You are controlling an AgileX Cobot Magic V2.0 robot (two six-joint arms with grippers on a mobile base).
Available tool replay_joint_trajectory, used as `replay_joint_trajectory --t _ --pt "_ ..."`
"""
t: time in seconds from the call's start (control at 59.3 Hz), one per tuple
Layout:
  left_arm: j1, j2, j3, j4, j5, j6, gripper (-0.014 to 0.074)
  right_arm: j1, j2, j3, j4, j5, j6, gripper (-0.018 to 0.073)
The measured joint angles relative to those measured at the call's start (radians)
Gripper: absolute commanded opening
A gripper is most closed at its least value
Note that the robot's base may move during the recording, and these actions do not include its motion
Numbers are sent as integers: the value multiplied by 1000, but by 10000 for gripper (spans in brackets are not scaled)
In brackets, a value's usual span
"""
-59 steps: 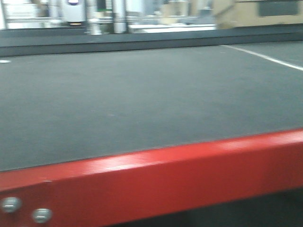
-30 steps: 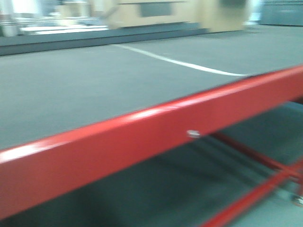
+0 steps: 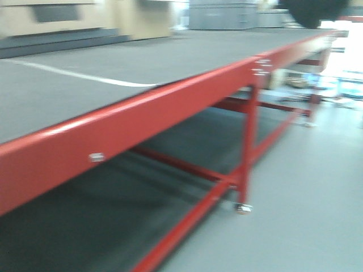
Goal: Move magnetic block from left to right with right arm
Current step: 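Drive past the red-framed table holding the cube in the right gripper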
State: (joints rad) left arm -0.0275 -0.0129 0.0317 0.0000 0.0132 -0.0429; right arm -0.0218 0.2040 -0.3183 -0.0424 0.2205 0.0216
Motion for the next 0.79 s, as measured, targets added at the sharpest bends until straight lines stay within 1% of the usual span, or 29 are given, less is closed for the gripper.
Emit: replay_joint_trajectory --t 0.793 --pt "0 0 0 0 0 0 -116 0 0 0 0 0 0 306"
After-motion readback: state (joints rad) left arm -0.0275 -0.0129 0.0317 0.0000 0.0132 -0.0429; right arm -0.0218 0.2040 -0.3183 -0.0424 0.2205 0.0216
